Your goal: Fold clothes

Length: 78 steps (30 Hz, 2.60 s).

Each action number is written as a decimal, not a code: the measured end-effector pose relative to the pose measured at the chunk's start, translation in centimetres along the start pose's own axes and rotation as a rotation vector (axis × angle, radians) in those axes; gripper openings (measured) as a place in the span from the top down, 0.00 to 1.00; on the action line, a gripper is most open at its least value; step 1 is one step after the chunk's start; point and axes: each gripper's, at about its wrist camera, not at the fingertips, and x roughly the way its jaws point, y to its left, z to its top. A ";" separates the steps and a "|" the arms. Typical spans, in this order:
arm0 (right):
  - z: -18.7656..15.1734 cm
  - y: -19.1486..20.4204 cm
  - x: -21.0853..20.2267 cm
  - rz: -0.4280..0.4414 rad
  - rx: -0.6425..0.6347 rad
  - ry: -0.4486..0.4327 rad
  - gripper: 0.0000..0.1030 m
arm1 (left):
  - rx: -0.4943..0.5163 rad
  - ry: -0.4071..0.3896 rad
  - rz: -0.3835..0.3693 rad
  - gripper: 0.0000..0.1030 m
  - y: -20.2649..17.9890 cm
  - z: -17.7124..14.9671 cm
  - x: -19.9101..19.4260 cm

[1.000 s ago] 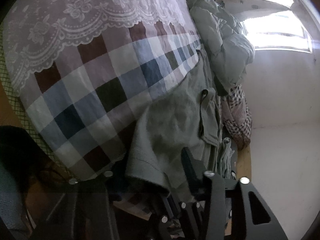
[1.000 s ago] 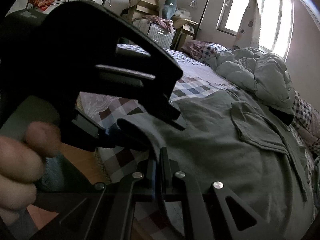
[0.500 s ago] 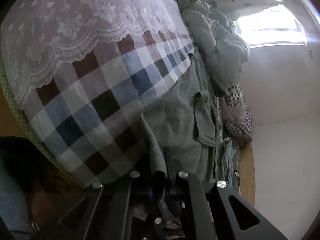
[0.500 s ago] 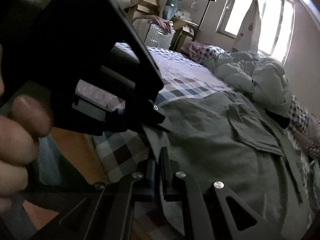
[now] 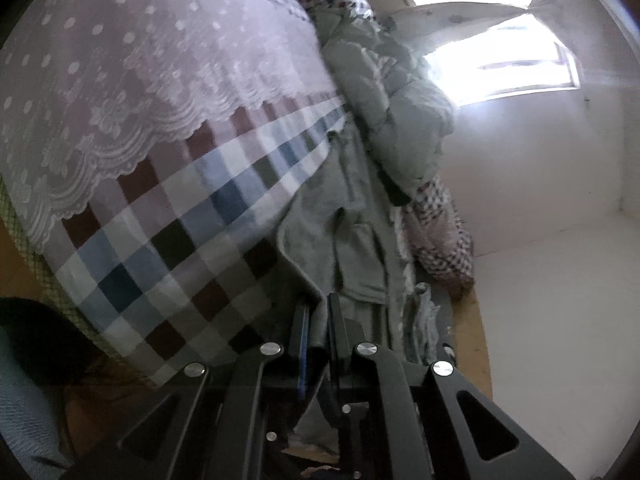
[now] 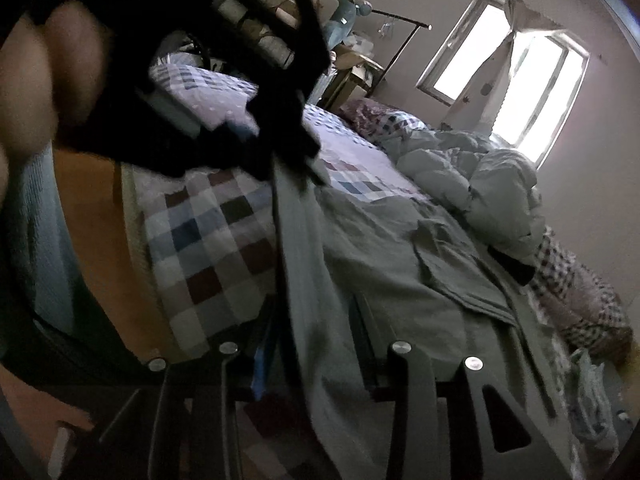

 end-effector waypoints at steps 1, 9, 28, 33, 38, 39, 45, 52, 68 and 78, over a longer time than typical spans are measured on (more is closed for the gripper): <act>-0.2 -0.1 0.0 -0.016 -0.009 0.000 0.64 | 0.004 -0.008 -0.014 0.94 -0.2 0.1 -0.2; -1.7 -2.1 -0.1 -0.091 -0.014 0.042 0.64 | 0.026 -0.001 -0.032 0.98 -1.1 0.1 0.3; -3.6 -2.3 -0.8 -0.125 -0.018 0.086 0.62 | -0.057 -0.071 -0.155 0.99 -0.6 0.5 -2.1; -4.2 -2.3 -1.0 -0.174 -0.051 0.091 0.62 | -0.084 -0.102 -0.210 0.99 -0.8 1.0 -2.9; -5.1 -3.5 -1.5 -0.242 -0.068 0.115 0.62 | -0.097 -0.106 -0.233 0.99 -1.2 1.3 -2.7; -5.4 -3.9 -1.6 -0.257 -0.071 0.125 0.62 | -0.098 -0.109 -0.238 0.99 -1.3 1.3 -2.8; -7.9 -6.3 -2.6 -0.325 -0.076 0.189 0.62 | -0.098 -0.127 -0.255 0.99 -2.3 1.5 -3.1; -11.0 -9.0 -4.4 -0.372 -0.110 0.276 0.58 | -0.107 -0.125 -0.252 0.99 -2.8 1.8 -3.1; -17.9 -14.0 -9.8 -0.449 -0.179 0.445 0.58 | -0.068 -0.117 -0.190 0.99 -4.0 2.0 -2.9; -19.2 -15.1 -12.2 -0.481 -0.153 0.477 0.76 | -0.052 -0.109 -0.169 0.99 -4.7 2.2 -2.7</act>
